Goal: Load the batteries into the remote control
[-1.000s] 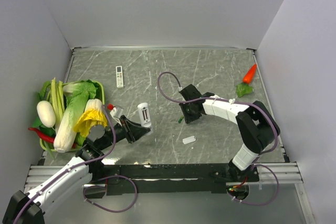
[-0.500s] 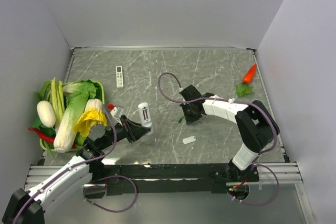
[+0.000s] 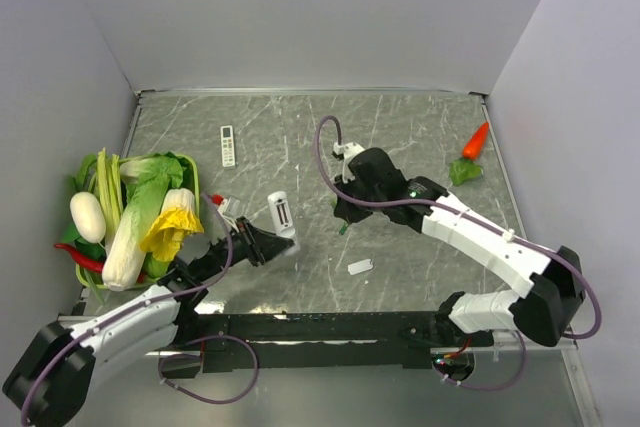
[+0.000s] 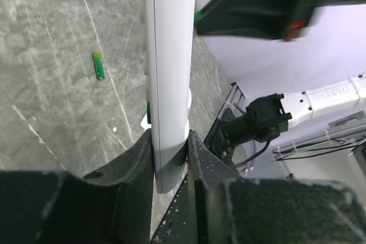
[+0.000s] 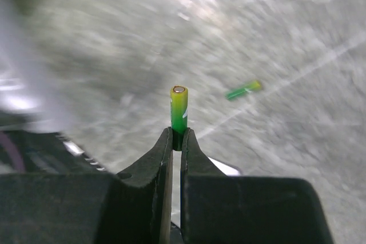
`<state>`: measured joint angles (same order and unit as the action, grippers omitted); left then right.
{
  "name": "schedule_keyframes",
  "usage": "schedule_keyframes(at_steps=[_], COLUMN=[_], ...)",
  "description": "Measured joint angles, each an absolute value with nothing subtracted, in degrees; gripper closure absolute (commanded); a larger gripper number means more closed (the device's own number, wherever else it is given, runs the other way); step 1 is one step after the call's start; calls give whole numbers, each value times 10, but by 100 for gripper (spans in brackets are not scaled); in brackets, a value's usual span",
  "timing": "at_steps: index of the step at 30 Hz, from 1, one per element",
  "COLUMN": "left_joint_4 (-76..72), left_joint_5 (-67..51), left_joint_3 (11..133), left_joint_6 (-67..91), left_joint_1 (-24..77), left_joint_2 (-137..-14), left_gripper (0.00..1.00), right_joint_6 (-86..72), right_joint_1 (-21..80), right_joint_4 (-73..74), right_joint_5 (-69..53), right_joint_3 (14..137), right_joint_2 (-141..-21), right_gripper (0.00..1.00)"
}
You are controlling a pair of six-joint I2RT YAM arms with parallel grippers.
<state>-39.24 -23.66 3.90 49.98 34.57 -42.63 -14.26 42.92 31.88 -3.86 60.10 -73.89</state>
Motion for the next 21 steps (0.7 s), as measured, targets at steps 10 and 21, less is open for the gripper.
schedule_keyframes(at_steps=[10, 21], left_joint_4=[-510, -655], left_joint_5=[-130, -46], left_joint_3=[35, 54], left_joint_6=[557, 608], left_joint_1=[455, 499], left_joint_2=[-555, -719], left_gripper=[98, 98], right_joint_6=[-150, -169], right_joint_1=[481, 493], right_joint_4=[377, 453], right_joint_5=[-90, -117], right_joint_3=[744, 769], right_joint_2=[-737, -783], right_gripper=[100, 100])
